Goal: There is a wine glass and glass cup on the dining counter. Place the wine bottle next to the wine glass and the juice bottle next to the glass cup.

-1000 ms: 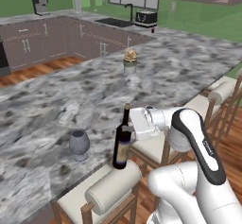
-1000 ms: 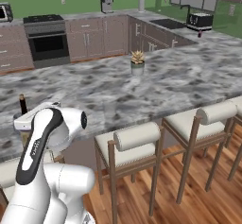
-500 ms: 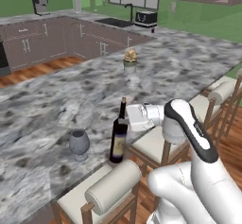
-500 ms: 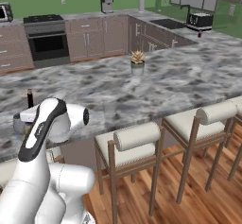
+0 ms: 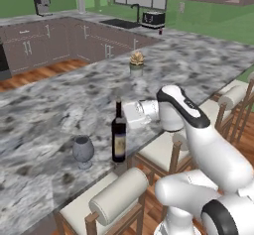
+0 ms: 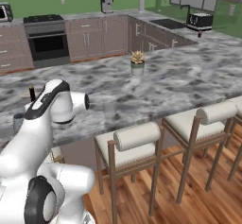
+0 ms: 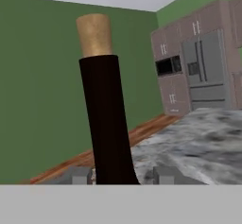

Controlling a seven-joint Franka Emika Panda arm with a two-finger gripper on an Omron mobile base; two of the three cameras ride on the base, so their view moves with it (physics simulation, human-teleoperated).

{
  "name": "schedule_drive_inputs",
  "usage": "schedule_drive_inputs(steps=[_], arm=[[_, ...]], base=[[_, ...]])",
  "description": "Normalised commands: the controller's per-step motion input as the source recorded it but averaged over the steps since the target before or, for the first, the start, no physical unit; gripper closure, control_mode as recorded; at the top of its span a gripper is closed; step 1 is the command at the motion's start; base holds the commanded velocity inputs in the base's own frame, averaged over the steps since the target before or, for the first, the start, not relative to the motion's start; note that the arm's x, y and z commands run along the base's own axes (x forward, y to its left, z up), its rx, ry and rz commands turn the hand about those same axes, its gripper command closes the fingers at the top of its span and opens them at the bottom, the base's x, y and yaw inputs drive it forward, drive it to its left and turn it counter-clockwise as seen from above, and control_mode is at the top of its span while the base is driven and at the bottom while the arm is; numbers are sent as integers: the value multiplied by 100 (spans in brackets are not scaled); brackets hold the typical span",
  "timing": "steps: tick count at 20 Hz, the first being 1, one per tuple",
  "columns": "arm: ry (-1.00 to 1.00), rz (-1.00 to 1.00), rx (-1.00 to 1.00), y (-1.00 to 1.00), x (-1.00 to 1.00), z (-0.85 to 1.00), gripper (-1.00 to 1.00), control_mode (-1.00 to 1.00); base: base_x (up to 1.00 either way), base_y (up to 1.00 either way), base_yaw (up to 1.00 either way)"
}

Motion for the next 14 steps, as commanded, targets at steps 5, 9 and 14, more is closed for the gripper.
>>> schedule_drive_inputs(steps=[5,9,14], arm=[[0,17,-2,17,24,-6,100,-100],[0,16,2,20,17,-2,100,-100],[0,14,1,25,16,-11,100,-100]], base=[[0,0,0],[0,0,0],[0,0,0]])
